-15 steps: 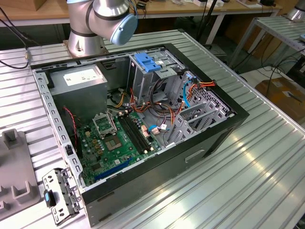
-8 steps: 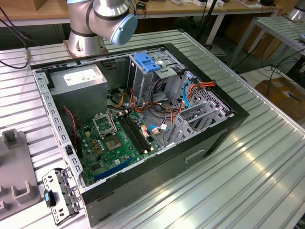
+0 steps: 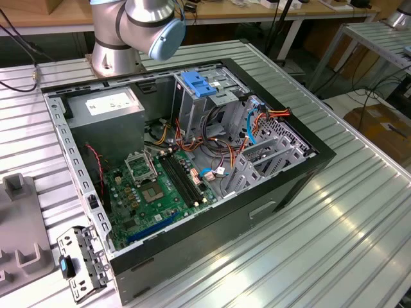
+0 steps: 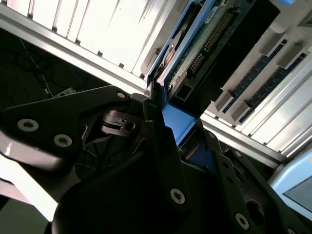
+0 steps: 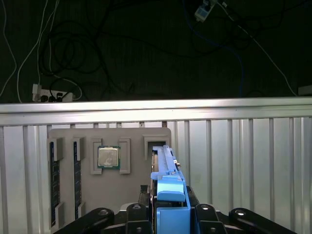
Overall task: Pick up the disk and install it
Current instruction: 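Pick up the disk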
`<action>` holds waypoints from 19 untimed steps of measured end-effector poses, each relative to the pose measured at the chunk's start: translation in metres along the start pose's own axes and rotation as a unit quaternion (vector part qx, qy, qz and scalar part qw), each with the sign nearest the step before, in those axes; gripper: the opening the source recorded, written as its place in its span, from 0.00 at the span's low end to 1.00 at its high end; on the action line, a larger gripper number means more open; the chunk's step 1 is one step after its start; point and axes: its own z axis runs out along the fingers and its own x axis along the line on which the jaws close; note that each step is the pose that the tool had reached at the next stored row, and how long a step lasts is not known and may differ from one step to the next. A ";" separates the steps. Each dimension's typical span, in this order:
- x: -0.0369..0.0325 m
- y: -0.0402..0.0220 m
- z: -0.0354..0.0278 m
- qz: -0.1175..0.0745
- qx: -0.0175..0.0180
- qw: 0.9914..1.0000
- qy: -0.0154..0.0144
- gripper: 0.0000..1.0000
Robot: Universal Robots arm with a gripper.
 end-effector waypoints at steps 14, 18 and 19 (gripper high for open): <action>-0.0003 -0.0001 -0.0065 0.000 0.000 1.000 0.000 0.37; -0.0004 -0.0001 -0.0086 0.000 0.000 1.000 0.000 0.37; -0.0004 -0.0001 -0.0089 0.000 0.000 1.000 0.000 0.37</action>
